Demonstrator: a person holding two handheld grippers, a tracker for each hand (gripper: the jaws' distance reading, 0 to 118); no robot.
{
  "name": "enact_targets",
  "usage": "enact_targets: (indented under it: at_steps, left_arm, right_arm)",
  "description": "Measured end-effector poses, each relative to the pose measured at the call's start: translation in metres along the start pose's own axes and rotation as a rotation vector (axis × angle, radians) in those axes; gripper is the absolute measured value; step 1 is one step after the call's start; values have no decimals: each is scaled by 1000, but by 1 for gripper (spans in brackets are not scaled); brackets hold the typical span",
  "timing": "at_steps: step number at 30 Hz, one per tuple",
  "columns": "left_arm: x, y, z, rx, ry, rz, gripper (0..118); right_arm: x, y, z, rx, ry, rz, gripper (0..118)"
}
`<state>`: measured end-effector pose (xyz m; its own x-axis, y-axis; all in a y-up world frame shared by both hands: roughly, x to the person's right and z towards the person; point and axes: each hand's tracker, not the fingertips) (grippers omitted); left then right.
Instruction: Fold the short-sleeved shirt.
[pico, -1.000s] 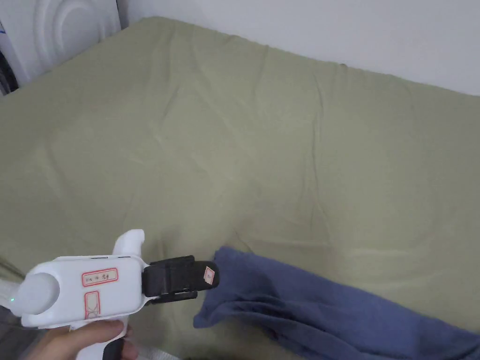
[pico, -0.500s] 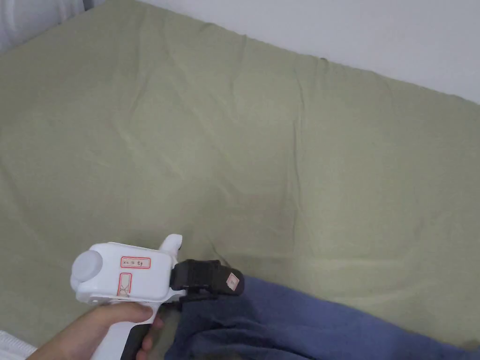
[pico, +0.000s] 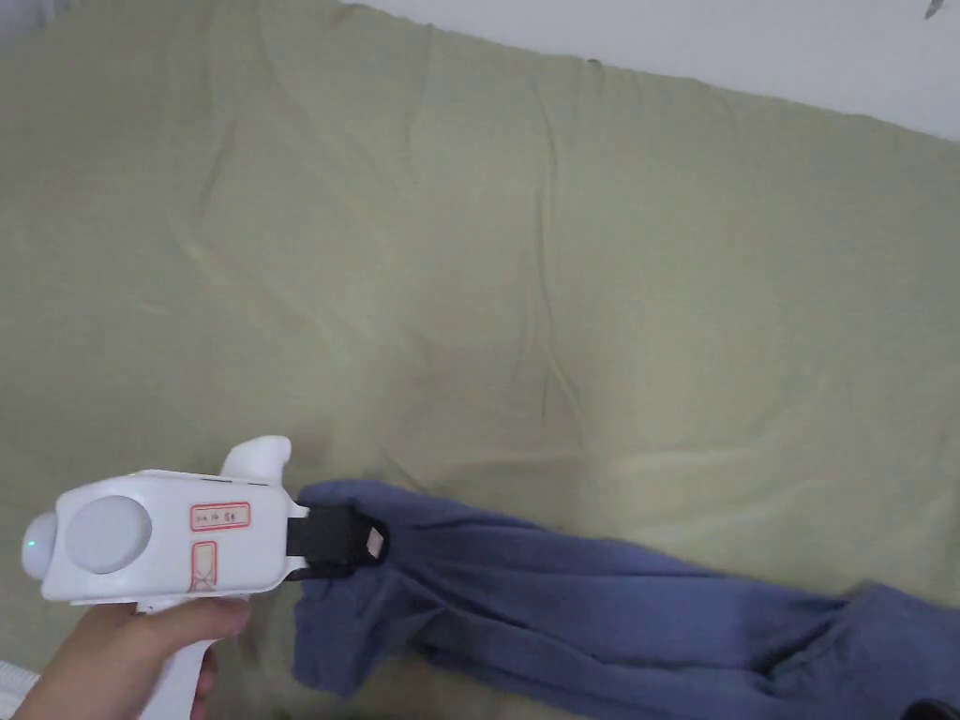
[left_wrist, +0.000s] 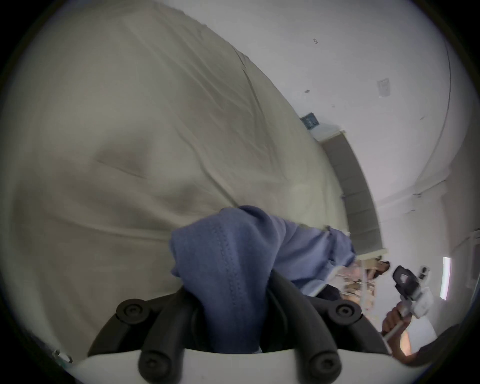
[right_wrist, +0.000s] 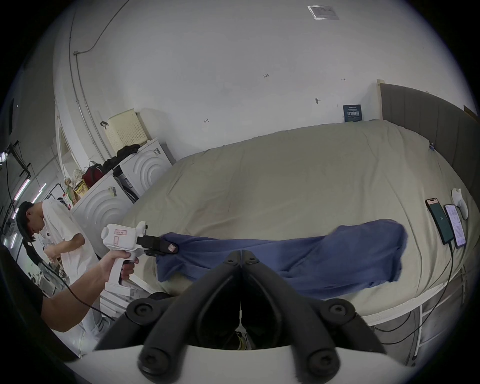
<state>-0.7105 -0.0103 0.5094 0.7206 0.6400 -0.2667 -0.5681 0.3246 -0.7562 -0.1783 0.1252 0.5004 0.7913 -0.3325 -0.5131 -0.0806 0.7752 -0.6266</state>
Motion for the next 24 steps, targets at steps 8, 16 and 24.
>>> enact_targets:
  at_steps: [8,16,24]
  left_arm:
    - [17,8,43,88,249,28,8]
    - [155,-34,-7,26,-12,52,8]
    - [192,-40,-112,-38,166,-68,90]
  right_arm:
    - [13,-11,21,44,36,-23,0]
    - [26,-23,41,113,68,-34,0]
    - [50,-29,67,158,76,-69,0]
